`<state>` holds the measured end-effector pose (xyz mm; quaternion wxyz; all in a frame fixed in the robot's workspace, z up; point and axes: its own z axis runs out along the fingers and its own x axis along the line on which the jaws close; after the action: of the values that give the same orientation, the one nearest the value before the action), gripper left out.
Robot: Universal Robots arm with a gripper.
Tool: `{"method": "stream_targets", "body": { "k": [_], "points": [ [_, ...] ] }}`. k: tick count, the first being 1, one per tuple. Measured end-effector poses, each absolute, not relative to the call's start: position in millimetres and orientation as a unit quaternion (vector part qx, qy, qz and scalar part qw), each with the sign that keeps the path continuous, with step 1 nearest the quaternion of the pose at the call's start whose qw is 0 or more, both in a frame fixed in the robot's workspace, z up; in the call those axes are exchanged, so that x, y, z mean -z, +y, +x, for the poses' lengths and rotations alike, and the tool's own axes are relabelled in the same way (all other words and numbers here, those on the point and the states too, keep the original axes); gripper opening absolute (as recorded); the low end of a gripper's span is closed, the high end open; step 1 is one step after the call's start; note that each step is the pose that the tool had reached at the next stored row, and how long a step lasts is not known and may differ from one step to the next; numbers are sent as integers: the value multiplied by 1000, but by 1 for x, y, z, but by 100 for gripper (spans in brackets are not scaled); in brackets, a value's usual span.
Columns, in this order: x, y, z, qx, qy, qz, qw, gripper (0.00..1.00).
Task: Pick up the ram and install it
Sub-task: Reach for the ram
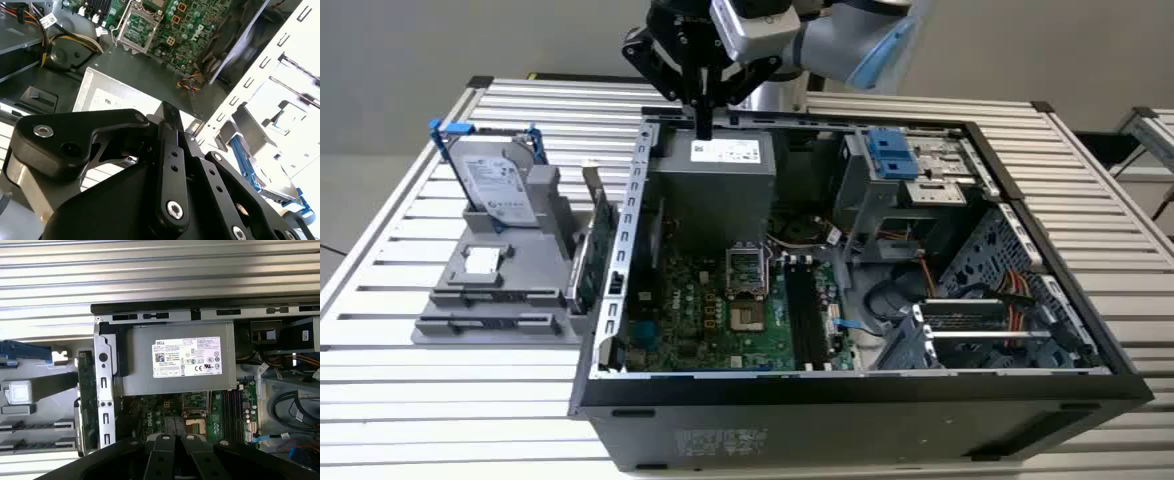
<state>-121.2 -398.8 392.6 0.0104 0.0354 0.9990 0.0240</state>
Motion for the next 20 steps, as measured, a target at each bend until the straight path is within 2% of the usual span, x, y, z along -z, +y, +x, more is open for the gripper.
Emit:
{"method": "stream_targets", "body": {
  "k": [20],
  "points": [
    [-393, -399, -130, -24, 999, 35, 10, 0]
  ]
}}
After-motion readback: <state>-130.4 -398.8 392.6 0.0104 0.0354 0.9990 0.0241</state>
